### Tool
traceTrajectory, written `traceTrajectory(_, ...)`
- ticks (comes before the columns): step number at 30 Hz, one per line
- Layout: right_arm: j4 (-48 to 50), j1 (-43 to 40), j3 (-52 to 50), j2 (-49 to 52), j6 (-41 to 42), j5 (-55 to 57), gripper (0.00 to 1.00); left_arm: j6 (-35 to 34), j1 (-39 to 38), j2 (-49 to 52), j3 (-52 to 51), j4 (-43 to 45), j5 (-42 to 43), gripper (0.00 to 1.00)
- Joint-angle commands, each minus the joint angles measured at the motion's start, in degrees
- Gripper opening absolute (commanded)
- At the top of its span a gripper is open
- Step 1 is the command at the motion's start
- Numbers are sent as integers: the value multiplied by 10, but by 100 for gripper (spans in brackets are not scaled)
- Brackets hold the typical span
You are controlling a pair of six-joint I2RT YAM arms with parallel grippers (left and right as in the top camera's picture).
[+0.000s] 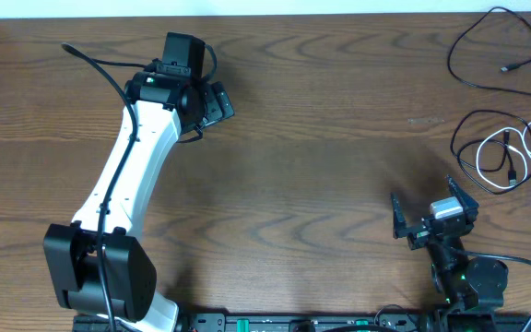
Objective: Untangle cables
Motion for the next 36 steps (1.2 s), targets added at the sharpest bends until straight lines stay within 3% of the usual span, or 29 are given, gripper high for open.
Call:
traceTrajectory(1,-2,6,-1,2,13,-8,99,1,-1,-1,4,-1,-2,96)
traceTrajectory(10,-2,6,-1,2,13,-8,99,1,-1,-1,4,-1,-2,96)
traceTrajectory(13,-2,6,-1,2,13,-8,99,2,0,-1,4,-2,-54,100)
traceTrajectory(22,-2,6,-1,2,13,-8,99,21,0,-52,2,-10,-84,99)
traceTrajectory(26,-2,6,-1,2,13,-8,99,82,0,-137,-48,76,-84,99)
traceTrajectory(31,-2,6,-1,2,13,-8,99,130,19,-267,-181,188,-76,99)
traceTrajectory(36,-2,6,-1,2,13,-8,99,130,108,-407,-349,303,33,99)
